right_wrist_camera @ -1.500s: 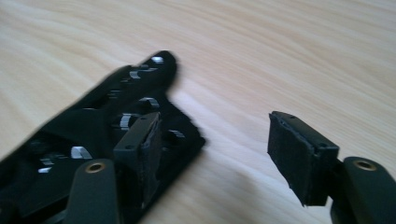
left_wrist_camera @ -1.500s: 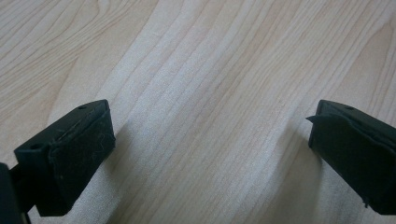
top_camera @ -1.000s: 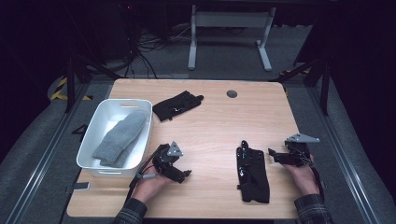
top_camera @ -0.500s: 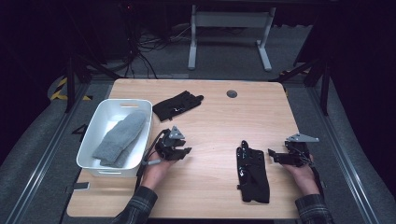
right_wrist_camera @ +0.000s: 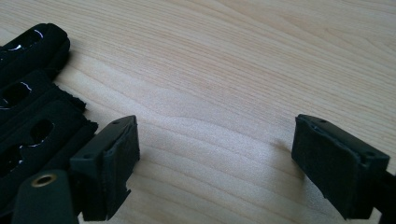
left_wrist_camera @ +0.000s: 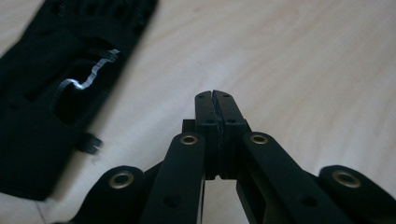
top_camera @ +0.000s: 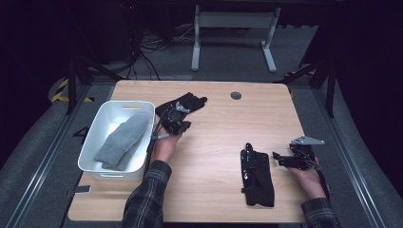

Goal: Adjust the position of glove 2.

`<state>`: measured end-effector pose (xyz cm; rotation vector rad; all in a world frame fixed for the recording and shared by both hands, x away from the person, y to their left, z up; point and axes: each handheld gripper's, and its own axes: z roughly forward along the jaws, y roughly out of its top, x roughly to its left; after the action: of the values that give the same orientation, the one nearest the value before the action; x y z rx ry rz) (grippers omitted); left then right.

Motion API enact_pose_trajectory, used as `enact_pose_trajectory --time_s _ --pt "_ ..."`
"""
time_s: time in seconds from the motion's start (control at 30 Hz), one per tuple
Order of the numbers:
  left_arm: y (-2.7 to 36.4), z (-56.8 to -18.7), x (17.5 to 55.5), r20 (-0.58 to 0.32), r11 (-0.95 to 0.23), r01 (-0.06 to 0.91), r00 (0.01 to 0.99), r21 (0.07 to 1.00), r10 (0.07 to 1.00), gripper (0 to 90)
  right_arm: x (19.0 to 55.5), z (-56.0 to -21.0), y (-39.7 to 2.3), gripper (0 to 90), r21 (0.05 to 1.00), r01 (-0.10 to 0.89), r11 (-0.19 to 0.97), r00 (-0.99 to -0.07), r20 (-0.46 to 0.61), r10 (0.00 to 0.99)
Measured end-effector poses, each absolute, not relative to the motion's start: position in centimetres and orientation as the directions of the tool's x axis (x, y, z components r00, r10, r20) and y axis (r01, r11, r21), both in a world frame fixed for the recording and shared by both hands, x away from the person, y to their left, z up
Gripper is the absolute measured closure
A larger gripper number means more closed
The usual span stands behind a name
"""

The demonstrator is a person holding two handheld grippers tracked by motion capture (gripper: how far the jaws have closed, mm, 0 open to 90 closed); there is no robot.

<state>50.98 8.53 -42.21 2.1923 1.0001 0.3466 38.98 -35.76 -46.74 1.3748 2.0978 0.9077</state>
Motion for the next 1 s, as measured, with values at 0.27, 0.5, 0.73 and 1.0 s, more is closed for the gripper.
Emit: enact_pose_trajectory --time_s 0.27,0.5,0.73,1.0 --pt "8.5 -41.9 55.3 0.017 -0.451 0.571 0.607 0.686 0.795 90.0 39.0 -46.7 -35.7 15.8 0.742 0.609 0.281 -0.391 -0.028 0.920" --pt "8.4 -43.5 57.8 0.002 -0.443 0.611 0.585 0.656 0.811 90.0 39.0 -46.7 -35.7 16.0 0.741 0.606 0.289 -0.401 -0.029 0.916" --pt "8.2 -45.1 58.3 -0.024 -0.420 0.649 0.560 0.635 0.828 90.0 38.9 -46.7 -35.7 16.0 0.742 0.605 0.290 -0.402 -0.029 0.915" --pt "7.3 -45.0 57.1 -0.036 -0.451 0.639 0.599 0.623 0.800 90.0 38.9 -46.7 -35.7 16.1 0.742 0.604 0.292 -0.405 -0.030 0.914"
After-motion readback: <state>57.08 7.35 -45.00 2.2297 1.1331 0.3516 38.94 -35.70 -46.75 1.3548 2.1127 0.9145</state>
